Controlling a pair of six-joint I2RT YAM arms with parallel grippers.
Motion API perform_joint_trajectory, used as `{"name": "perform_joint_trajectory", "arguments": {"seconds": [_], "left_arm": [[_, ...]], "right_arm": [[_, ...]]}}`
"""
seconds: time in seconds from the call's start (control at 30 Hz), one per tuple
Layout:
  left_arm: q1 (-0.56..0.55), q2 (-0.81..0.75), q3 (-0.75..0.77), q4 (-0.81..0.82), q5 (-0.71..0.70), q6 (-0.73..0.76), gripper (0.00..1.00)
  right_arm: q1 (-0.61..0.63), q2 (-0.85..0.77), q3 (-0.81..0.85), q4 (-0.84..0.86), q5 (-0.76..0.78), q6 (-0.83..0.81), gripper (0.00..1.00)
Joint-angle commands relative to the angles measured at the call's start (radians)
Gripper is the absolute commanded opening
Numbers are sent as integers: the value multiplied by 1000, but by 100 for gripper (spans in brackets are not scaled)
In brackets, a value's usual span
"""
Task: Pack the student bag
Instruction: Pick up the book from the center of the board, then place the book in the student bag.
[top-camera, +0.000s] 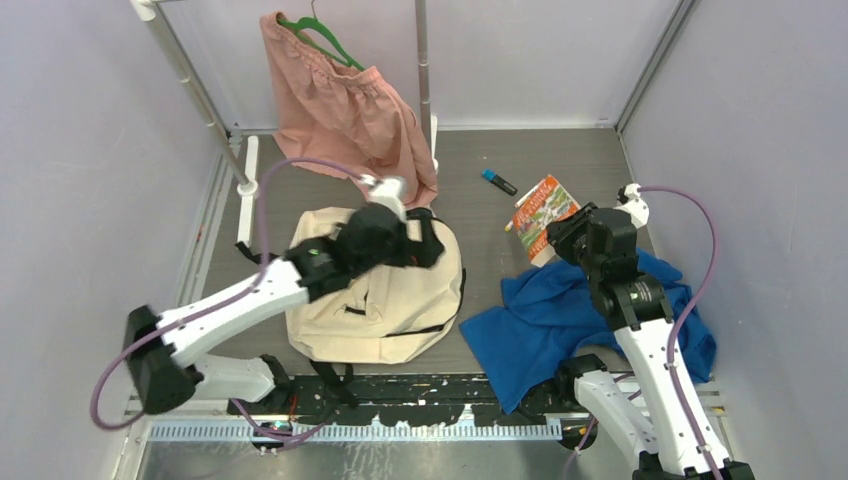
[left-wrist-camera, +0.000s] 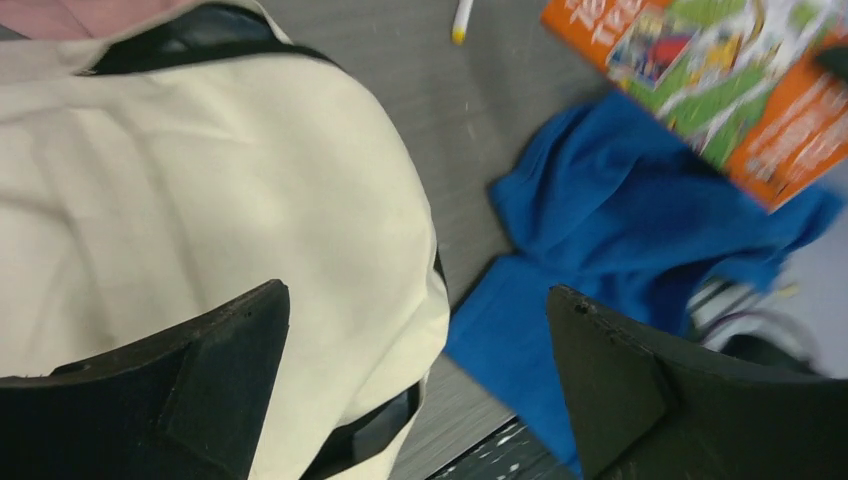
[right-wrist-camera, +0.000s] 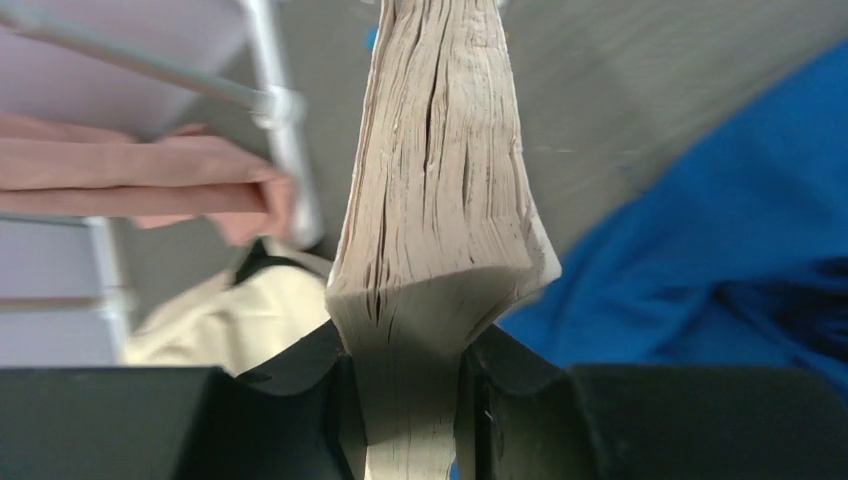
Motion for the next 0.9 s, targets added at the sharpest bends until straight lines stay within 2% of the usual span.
{"name": "perform_joint_trajectory", "arguments": {"seconds": [0.0,0.1,0.23,0.33,0.47,0.53,0.6,0.67,0.7,0.73,0.87], "left_arm": [[-226,191,140,-130,-453,195,100],[-307,329,227,-142,-486,223,100],[-323,478,315,-188,-465,197,97],[-322,557,340,-203,-486,203,92],[-321,635,338,-166,-409,206,83],[-321,658,342,-171,-404,182,73],[-321,668,351,-192,-430,167,55],[-321,667,368,-230,-469,165,31],[-322,664,385,-264,-491,165,14],[-321,655,411,-304,-512,164,1],[-317,540,428,-383,-573,171,0]], "right_arm": [[-19,12,80,-161,180,-163,1],[-40,16,100,-157,176,-181,1],[-45,15,111,-160,147,-183,1],[-45,-4,107,-161,129,-183,1],[-44,-16,98,-168,116,-177,1],[-45,-20,93,-169,115,-174,1],[-46,-25,89,-169,114,-171,1],[-46,-28,92,-171,108,-173,1],[-46,-29,99,-174,102,-176,1],[-46,-30,107,-177,93,-180,1],[-46,-26,132,-171,26,-215,1]]}}
